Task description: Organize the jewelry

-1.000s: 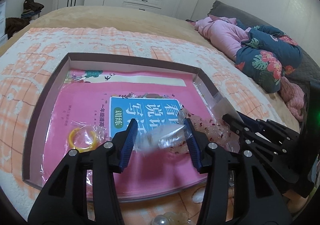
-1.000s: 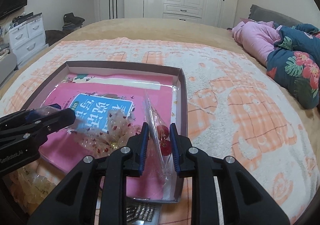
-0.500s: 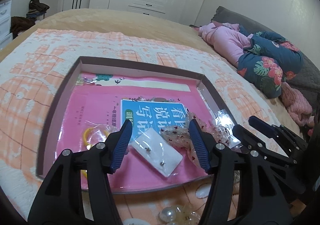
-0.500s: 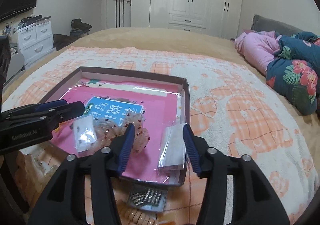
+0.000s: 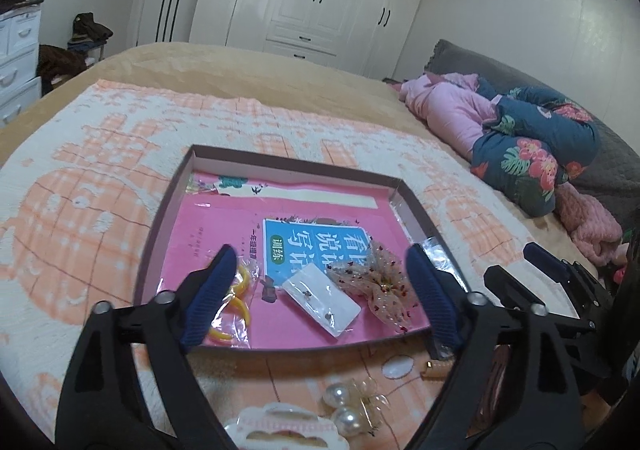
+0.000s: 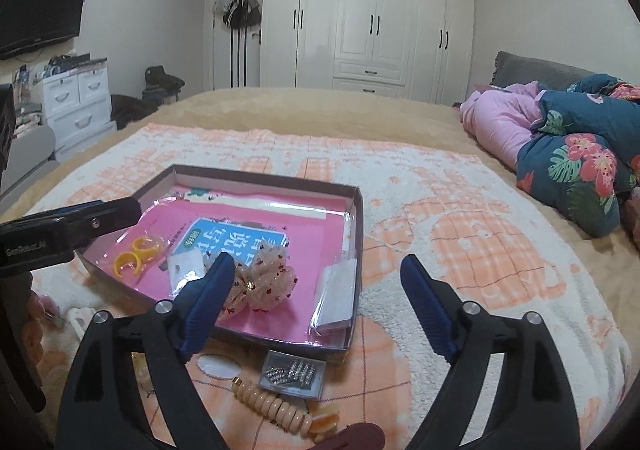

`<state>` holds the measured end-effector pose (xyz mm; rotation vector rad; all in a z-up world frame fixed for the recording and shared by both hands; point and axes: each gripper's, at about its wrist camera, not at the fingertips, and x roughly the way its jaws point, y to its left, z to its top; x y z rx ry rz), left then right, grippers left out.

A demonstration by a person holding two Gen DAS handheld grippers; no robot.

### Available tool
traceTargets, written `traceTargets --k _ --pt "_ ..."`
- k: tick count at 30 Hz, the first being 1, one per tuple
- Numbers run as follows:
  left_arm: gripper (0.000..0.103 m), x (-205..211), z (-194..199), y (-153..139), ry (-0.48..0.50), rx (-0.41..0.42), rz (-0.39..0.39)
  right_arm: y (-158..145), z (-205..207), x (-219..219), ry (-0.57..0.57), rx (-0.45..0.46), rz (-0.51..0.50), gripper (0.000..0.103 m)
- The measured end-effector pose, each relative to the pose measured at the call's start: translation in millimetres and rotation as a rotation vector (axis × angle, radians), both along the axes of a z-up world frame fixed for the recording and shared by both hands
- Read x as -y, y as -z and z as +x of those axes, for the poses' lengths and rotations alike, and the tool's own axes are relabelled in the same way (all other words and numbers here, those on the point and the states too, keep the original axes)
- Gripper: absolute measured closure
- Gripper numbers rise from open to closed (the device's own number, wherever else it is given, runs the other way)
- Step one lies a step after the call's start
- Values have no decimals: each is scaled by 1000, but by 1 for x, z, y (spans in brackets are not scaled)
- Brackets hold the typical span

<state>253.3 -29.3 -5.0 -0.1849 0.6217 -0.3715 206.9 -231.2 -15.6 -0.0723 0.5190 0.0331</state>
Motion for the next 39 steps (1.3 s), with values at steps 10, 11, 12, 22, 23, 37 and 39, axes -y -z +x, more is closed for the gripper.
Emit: traceTargets --k 10,11,12,22,23,37,39 --pt "11 -9 -28 -20 -36 54 -7 -20 -29 3 -4 67 6 13" --pt "11 -11 -31 -22 -42 60 -9 -22 -31 4 -6 73 7 13" --pt "11 -12 -32 -24 -46 64 -10 -24 -34 4 -7 79 7 13" --pt "11 -32 -68 -44 -99 111 -24 -37 -60 16 10 120 37 10" --pt "11 -34 -71 -45 -103 115 -25 -38 -62 17 10 122 40 10" --pt "11 -54 -112 -49 -153 134 -4 -39 -95 18 -6 119 55 10" --pt "11 -55 -117 -49 -152 137 0 -38 -100 18 -13 115 54 10"
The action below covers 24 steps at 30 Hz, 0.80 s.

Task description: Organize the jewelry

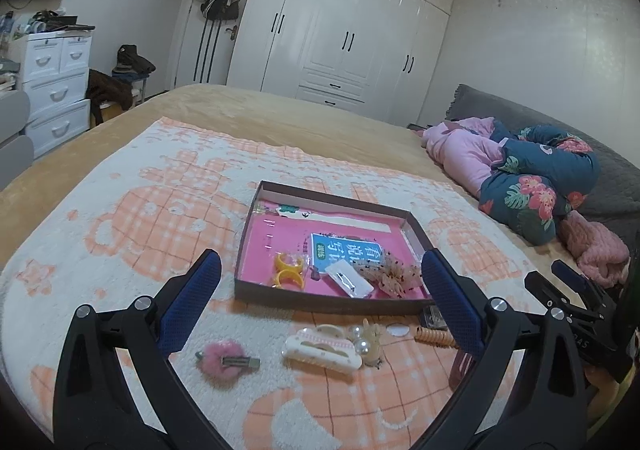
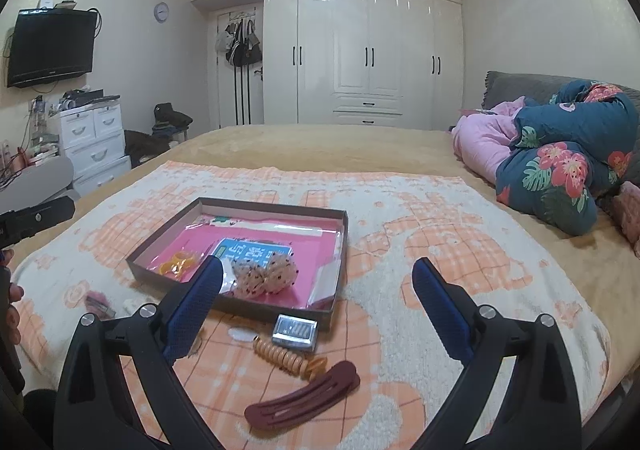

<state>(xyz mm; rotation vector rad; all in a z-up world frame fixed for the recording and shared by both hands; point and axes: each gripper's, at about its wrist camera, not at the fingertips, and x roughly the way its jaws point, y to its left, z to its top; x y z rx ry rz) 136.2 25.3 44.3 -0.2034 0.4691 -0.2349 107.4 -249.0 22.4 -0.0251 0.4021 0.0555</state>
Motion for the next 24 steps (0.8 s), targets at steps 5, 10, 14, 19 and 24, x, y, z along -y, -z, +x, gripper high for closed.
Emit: traceTargets --k 5,10,14,19,24 --pt "11 5 -13 1 7 16 21 4 -11 -4 -24 -9 -19 10" --pt "11 10 -25 4 23 27 40 7 -23 -7 -40 -20 -25 10" --pt "11 14 -33 11 35 13 62 10 -30 -8 -50 -30 -32 9" --pt "11 14 -40 21 42 -17 95 17 -37 -9 -59 -50 -38 9" --pt "11 14 -43 33 45 -56 118 24 -40 -10 -69 -68 -46 9"
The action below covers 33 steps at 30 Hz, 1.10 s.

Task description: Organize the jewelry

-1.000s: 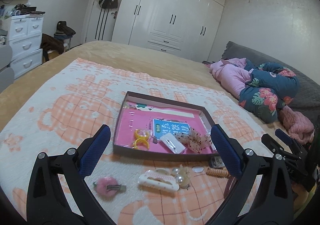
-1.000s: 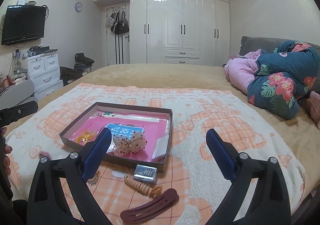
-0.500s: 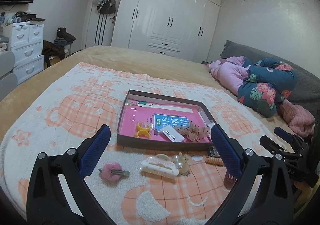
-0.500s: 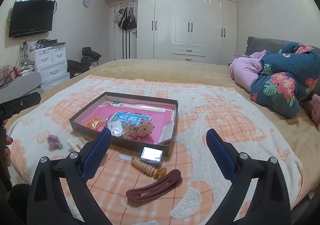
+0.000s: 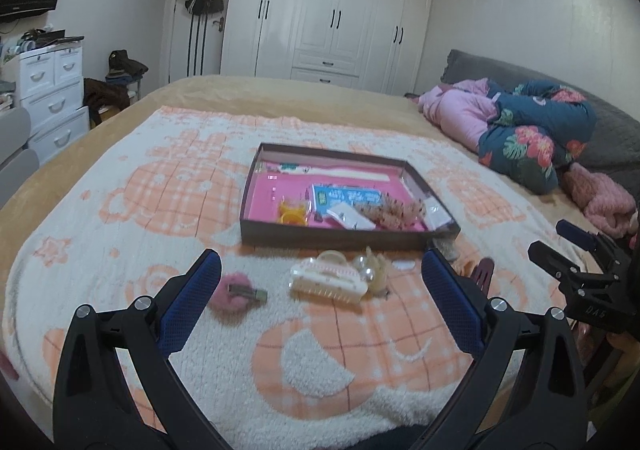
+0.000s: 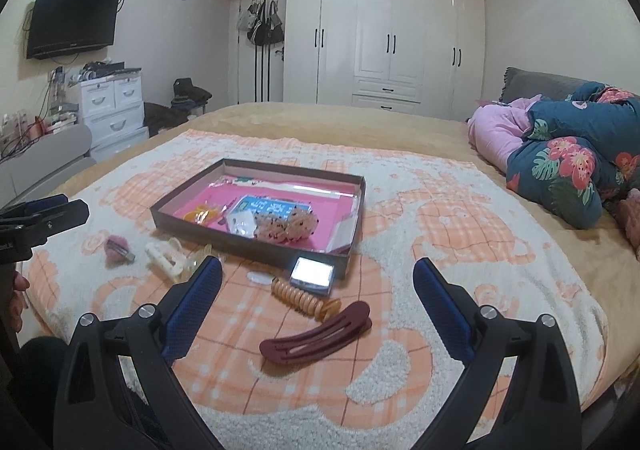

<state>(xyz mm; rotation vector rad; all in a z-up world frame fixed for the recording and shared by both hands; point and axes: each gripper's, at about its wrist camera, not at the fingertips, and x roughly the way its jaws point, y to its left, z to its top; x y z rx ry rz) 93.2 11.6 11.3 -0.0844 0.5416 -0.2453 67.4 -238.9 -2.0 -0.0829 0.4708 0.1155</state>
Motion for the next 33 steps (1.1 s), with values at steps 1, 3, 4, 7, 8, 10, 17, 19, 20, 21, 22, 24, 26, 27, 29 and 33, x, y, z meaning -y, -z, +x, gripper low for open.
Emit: traceTargets --k 1,3,4,7,8,10,17,19,20,21,22,24,26,27,29,33 --pt "11 1 1 3 5 -12 5 2 -1 0 0 -5 0 9" --pt "11 3 1 8 11 -23 16 5 -2 0 -2 -15 1 9" --pt "11 6 3 11 17 -34 21 8 -2 -1 -3 -23 0 9" --pt "11 13 6 19 32 -56 39 17 -2 1 -3 -52 7 9" --pt "11 15 7 21 38 -62 43 19 -2 1 -3 -60 9 9" --pt "11 20 9 26 53 -74 55 24 0 2 2 -76 12 9" --pt "11 31 19 45 75 -113 85 47 13 8 31 -158 42 9" --pt "11 32 22 49 78 -117 96 53 17 10 40 -182 54 9" --pt "11 32 24 51 77 -122 98 57 21 11 49 -194 55 9" --pt "11 32 27 53 78 -128 98 59 23 12 56 -203 55 9" --pt "11 31 29 54 78 -133 97 62 27 13 63 -214 62 9" --pt "11 31 34 56 79 -140 93 65 33 16 73 -225 78 9" --pt "11 32 40 59 78 -147 96 69 41 18 91 -236 91 9" --pt "11 33 43 60 80 -148 97 70 44 19 94 -241 98 9" --pt "11 33 48 62 86 -153 99 75 51 21 106 -252 103 9" --pt "11 35 58 64 96 -161 104 87 64 25 122 -282 106 9"
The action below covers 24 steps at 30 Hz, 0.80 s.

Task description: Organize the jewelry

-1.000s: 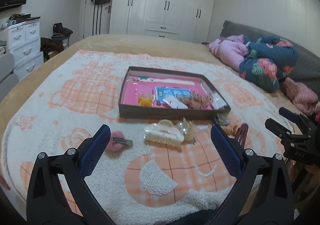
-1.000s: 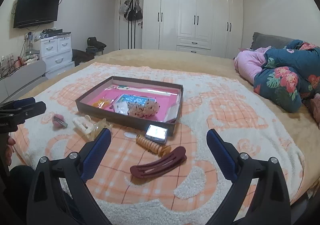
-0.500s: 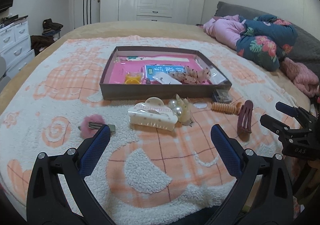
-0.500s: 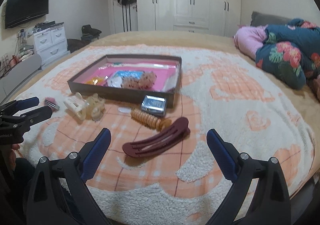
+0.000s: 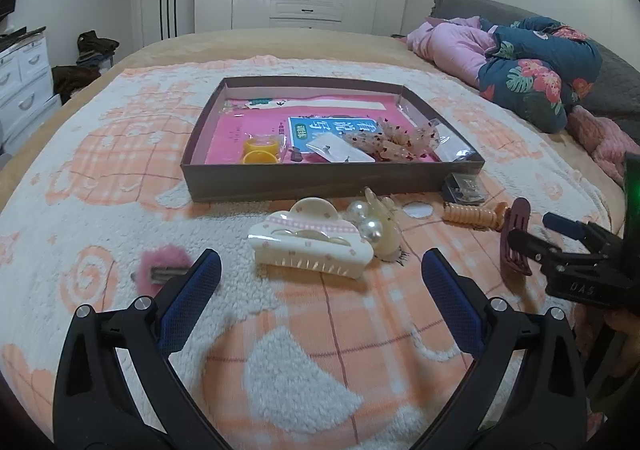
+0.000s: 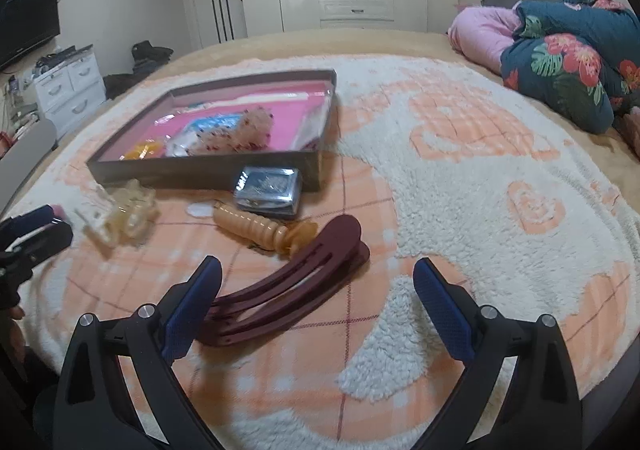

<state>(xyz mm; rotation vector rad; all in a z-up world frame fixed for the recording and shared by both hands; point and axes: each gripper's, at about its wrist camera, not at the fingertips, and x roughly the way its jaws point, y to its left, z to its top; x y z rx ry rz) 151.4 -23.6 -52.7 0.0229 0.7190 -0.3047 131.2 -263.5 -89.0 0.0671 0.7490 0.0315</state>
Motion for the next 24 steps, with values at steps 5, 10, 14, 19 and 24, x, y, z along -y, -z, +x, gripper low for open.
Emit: traceTargets --k 5,10,14,19,24 --pt "11 1 13 6 15 -19 25 16 8 1 -4 -18 6 9" --pt "11 -5 26 12 5 -49 20 20 10 -3 -21 1 -6 20" --pt "11 -5 30 18 14 -83 26 18 12 -6 -54 13 -8 51" --pt "13 2 34 23 46 -107 45 13 10 -4 -63 30 8 68" --pt "23 3 37 26 55 -108 56 6 5 -1 -67 41 34 75"
